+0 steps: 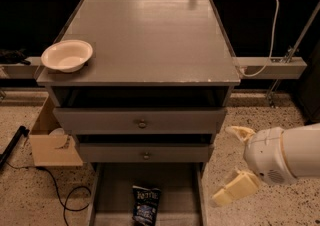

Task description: Pick blue chip bag from bottom drawer and place on counter

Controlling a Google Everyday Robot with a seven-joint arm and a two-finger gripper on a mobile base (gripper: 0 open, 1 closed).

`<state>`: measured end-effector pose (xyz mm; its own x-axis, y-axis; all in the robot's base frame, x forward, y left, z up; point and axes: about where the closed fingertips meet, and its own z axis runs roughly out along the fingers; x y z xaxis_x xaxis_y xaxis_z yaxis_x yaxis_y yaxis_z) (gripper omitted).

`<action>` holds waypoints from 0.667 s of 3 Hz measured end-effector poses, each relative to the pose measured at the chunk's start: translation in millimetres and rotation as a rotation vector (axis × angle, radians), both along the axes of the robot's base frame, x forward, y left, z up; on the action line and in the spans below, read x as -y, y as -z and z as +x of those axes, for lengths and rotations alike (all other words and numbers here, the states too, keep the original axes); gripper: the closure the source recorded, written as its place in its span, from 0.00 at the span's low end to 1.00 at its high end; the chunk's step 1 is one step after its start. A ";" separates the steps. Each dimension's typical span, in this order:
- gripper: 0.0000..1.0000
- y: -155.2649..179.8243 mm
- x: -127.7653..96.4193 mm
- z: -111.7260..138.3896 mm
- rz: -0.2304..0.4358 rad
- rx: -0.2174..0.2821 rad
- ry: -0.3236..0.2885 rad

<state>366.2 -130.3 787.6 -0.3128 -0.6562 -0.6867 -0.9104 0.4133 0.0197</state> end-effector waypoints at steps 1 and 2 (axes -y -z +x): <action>0.00 5.3 -10.4 -1.2 -0.004 0.080 0.114; 0.00 4.2 -6.4 10.1 -0.013 0.123 0.166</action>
Offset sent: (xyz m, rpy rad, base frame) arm -0.0012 0.0104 -0.0053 -0.0045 -0.0798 -0.1145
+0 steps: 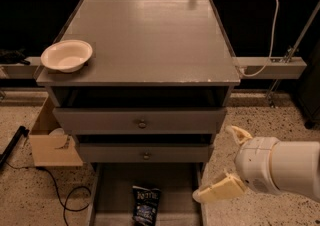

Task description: Pick blue chip bag from bottom drawer and place on counter

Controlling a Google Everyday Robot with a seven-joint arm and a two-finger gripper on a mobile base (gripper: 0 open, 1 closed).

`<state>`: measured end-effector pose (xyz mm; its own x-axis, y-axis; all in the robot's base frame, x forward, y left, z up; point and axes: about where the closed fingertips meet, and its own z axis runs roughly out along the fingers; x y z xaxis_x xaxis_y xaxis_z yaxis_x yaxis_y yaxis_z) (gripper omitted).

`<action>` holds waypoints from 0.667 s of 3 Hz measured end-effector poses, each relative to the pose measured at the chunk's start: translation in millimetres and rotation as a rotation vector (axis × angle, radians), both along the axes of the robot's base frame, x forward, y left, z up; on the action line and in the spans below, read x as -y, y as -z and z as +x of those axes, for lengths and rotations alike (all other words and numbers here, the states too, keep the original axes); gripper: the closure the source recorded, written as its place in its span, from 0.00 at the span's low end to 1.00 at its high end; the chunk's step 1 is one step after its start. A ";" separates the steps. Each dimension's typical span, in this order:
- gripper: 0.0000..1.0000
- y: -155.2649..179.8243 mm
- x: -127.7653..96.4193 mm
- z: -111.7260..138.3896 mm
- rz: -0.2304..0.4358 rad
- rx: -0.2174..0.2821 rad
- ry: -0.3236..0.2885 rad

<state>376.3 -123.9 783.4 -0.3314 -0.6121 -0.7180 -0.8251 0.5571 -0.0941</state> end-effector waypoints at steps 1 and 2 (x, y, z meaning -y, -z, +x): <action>0.00 0.0 0.0 0.0 0.000 0.000 0.000; 0.00 16.7 3.4 9.2 0.038 -0.032 0.020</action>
Offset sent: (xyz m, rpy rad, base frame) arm 0.0279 -0.0124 -0.0509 0.1183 0.0987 -0.0633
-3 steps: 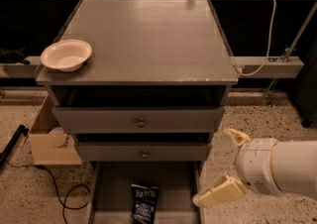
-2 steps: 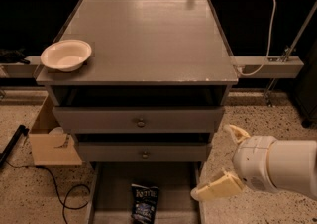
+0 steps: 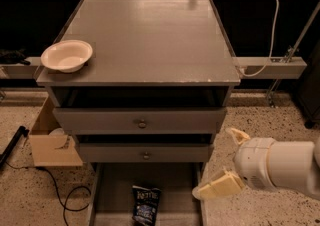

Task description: Pick blue chip bag from bottom drawer and place on counter

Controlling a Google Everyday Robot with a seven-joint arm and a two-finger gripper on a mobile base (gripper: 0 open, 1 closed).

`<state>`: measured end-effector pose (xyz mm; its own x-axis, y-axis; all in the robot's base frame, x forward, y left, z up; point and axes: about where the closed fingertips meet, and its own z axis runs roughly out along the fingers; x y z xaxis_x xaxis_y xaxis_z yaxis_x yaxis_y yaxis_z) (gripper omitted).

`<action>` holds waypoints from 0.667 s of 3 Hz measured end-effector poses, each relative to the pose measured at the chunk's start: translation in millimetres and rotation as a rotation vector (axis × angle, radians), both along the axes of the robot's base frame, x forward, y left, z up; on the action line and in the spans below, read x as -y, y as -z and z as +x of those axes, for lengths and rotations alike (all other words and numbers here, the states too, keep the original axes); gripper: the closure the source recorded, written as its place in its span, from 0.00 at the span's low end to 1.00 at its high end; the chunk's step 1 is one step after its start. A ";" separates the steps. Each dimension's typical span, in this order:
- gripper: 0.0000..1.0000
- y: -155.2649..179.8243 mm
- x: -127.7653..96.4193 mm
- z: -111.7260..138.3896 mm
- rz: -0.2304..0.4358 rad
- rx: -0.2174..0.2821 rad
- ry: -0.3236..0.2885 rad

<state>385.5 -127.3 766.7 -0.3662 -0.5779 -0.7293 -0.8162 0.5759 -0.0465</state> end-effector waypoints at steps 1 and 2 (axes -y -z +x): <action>0.00 29.0 20.7 15.6 0.042 -0.057 0.071; 0.00 46.0 54.4 24.1 0.059 -0.084 0.138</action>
Offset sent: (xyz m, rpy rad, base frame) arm 0.0340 -0.1091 -0.0694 0.0814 0.1199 -0.2414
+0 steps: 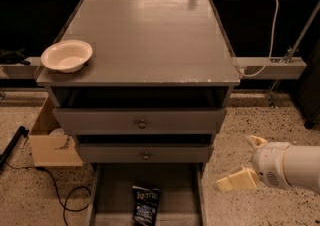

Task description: Pick blue chip bag from bottom drawer and place on counter

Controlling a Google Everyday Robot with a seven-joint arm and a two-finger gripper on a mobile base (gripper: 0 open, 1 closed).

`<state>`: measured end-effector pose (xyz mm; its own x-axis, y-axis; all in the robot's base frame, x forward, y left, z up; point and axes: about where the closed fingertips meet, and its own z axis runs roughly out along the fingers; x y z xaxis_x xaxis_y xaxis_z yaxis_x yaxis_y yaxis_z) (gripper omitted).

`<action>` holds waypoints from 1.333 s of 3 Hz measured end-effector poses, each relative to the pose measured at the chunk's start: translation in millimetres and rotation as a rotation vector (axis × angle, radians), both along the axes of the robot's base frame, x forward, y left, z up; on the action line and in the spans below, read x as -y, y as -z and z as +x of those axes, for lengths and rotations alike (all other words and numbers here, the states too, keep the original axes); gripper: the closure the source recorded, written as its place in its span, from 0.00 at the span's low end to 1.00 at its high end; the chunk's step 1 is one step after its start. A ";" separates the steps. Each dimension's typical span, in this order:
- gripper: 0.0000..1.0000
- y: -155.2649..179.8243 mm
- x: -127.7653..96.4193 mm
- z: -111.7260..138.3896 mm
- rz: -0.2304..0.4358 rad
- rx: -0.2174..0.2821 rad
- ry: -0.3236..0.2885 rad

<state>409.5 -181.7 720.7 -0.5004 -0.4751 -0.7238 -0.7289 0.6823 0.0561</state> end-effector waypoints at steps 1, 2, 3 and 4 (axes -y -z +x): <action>0.00 11.0 31.3 4.7 -0.010 -0.017 0.033; 0.00 27.8 41.6 -2.8 0.002 -0.032 0.052; 0.00 58.4 10.7 -11.3 0.056 -0.070 0.013; 0.00 58.4 10.7 -11.3 0.056 -0.070 0.013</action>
Offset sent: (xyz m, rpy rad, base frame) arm -0.0199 -0.0499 -0.0576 0.0343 0.0617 -0.0793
